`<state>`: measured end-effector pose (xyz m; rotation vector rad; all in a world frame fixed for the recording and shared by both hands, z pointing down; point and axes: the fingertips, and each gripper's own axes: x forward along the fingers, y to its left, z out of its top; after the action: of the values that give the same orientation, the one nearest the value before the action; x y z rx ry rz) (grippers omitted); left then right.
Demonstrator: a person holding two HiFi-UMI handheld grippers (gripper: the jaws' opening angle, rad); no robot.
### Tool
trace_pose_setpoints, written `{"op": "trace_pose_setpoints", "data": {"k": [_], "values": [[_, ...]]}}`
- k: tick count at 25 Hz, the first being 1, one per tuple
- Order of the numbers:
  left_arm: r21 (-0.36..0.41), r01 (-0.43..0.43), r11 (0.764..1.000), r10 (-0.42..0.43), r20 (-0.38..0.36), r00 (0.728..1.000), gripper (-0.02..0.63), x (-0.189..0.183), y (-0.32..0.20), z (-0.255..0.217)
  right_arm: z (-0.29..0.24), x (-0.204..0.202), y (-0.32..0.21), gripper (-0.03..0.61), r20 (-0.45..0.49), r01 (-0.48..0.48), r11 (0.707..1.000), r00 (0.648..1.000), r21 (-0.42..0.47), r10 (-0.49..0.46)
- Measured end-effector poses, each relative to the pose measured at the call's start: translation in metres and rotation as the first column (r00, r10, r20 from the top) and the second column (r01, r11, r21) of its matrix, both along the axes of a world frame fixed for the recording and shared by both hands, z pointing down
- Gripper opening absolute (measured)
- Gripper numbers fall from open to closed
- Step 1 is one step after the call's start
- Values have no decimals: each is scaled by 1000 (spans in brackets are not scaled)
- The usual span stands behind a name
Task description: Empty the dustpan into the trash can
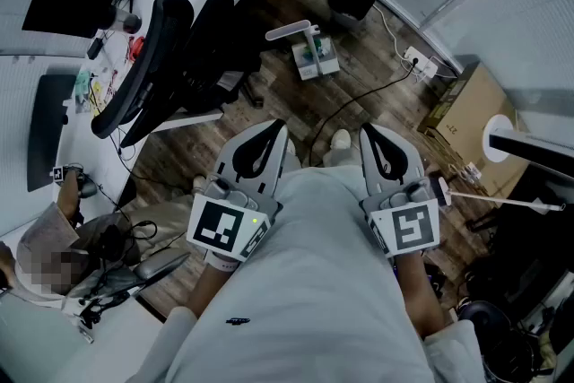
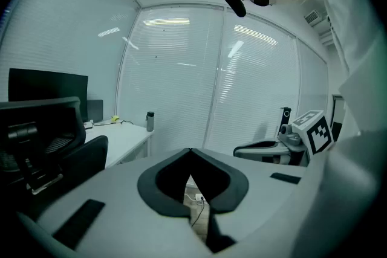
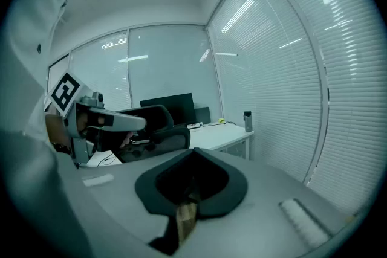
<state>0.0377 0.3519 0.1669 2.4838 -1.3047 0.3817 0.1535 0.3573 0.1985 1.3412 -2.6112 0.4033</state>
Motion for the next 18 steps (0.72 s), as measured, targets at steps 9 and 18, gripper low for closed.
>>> {"op": "trace_pose_setpoints", "data": {"k": [9, 18], "values": [[-34, 53, 998, -54, -40, 998, 8, -30, -3, 7, 20, 2, 19, 8, -49, -53, 996, 998, -76, 49], [-26, 78, 997, -79, -30, 996, 8, -3, -4, 0, 29, 47, 15, 9, 6, -112, 988, 994, -109, 113]]}}
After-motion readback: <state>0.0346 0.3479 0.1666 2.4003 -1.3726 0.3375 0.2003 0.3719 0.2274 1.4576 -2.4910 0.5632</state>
